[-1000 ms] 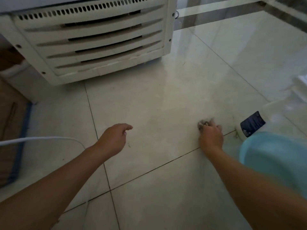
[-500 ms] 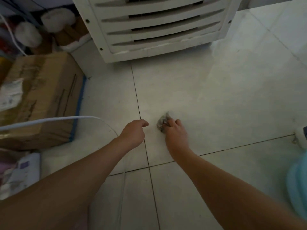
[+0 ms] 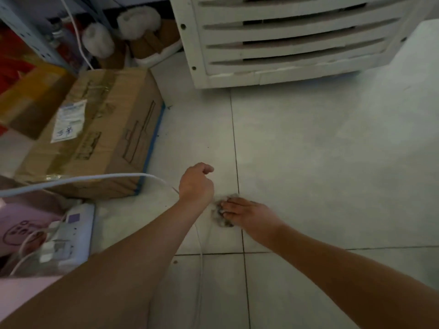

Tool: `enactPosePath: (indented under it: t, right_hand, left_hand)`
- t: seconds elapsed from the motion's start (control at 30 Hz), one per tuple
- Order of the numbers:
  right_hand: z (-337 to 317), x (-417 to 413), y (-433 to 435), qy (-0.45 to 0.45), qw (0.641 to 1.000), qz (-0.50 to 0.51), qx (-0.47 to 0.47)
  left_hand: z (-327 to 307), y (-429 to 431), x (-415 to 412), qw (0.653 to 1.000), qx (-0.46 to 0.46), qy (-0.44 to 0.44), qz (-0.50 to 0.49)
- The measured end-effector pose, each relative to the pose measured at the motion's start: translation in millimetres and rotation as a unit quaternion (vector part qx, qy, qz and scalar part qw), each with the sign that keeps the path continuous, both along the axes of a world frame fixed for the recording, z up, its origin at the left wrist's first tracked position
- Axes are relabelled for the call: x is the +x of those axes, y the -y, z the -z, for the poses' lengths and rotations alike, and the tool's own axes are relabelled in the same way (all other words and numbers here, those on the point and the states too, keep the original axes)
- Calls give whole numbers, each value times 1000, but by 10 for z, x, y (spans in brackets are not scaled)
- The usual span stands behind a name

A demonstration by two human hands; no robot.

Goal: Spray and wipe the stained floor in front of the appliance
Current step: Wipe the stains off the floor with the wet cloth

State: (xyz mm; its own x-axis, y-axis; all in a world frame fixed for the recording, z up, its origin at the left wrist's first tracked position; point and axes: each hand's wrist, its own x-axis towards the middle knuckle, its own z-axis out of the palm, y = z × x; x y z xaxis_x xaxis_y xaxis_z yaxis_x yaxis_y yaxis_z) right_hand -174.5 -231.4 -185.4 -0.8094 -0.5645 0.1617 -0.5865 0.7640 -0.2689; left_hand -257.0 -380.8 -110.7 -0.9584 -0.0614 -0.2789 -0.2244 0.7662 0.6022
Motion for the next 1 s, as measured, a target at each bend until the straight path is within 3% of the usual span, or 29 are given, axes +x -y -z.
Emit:
enactPosePath:
  t: [0.13,0.23,0.37,0.47,0.6,0.7,0.73,0.8,0.87,1.0]
  right_hand:
    - [92,-1057,197,64,997,34,-33]
    - [1,-1955,338,123,984,120,-34]
    - [-9,-2475,373,166,951,182,-188]
    - [-143,-1972,469,214,945,155,-191]
    - [-561,-896,510,392,892,117,-193]
    - [-584,-269,220,405,909,22,-91]
    - [-585,-118,83,454,888,27,-69]
    - [-347,61,-239,382,918,-90,57]
    - [-195,212,-310,308,934,-98,153]
    - [-249,75,-314,220,960,-101,138]
  left_hand:
    - [18,324,102,995,-18,-14,-94]
    - [11,524,148,993,-12,-26,-114]
    - [-37,641,98,984,97,-19,-147]
    - [-151,544,-39,972,188,-27,-141]
    - [-354,486,-428,963,226,-21,-145]
    - [-659,383,-586,970,205,25,-129]
    - [-779,300,-598,973,195,35,-117]
    - [-971,71,-625,976,189,54,-98]
    - [-1041,-205,-633,977,179,90,-73]
    - [-920,-718,-587,981,145,127,-36]
